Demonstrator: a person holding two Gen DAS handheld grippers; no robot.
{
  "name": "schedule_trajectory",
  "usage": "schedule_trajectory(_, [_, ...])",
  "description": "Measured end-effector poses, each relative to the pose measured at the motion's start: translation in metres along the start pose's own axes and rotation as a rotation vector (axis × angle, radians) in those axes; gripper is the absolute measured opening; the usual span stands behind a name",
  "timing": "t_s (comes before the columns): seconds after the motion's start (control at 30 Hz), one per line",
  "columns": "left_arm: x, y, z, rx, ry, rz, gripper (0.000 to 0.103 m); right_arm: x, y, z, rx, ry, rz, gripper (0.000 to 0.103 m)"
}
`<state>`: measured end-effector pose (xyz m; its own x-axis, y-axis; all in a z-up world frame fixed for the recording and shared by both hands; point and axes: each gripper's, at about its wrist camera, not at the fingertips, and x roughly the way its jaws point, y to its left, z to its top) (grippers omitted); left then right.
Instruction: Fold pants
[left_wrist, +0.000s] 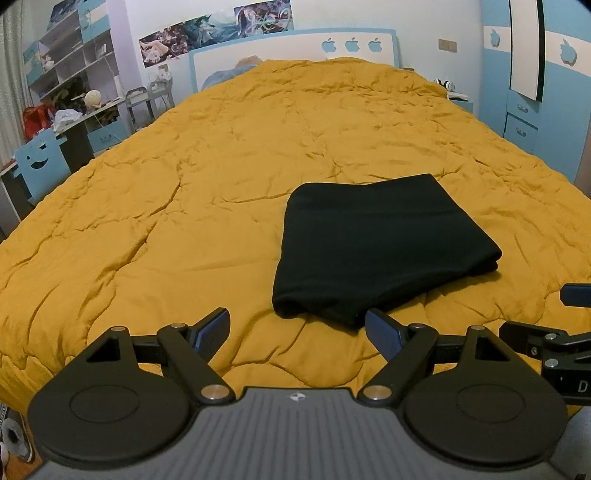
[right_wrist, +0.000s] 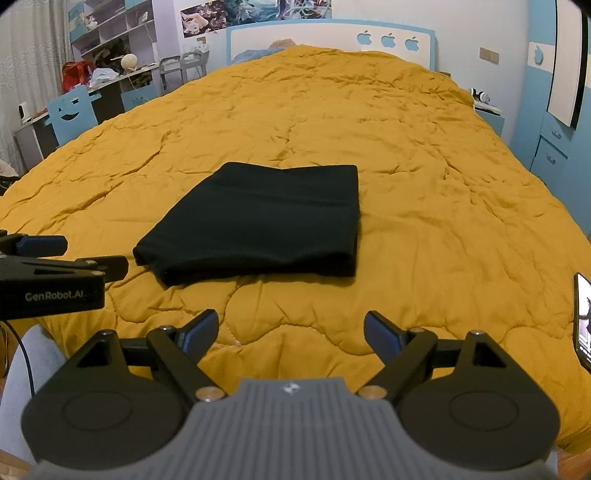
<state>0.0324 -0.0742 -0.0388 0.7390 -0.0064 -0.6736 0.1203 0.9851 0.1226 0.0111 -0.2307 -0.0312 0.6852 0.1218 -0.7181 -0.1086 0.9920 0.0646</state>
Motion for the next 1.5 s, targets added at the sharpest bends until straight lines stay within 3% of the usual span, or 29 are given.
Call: schedule_trajectory(1.5, [-0.0005,0.0046,-0.0007,0.001,0.007,0.003,0.097,-0.0004,-0.0043,-0.0013,0.004,0.002,0.008,0.082])
